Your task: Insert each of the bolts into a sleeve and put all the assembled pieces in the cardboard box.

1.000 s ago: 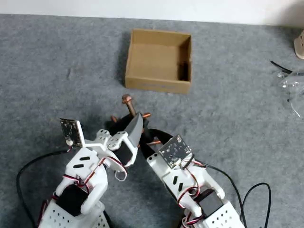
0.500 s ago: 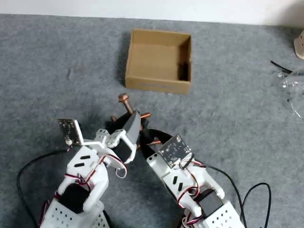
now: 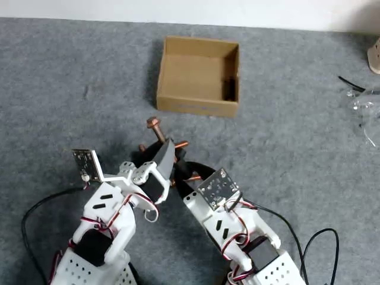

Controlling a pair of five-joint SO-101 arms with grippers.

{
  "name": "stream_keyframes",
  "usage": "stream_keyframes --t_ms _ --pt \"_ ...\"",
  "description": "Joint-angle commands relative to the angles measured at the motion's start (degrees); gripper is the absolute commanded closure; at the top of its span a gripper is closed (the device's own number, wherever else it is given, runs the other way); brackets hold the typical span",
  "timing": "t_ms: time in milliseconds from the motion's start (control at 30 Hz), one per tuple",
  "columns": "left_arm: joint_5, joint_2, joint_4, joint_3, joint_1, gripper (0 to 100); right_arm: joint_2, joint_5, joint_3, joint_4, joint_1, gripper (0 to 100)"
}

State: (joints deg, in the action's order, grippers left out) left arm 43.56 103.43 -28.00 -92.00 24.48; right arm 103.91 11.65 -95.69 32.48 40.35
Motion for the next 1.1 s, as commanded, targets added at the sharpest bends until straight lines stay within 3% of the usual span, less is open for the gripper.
stream_keyframes --t_ms 0,1067 --pt "0.18 0.75 1.85 -0.13 1.45 99 1.45 0.53 -5.14 -2.33 -0.57 99.4" --pt "0.18 0.75 5.8 -2.68 1.71 99 1.45 0.44 -5.14 -2.24 -0.66 99.4"
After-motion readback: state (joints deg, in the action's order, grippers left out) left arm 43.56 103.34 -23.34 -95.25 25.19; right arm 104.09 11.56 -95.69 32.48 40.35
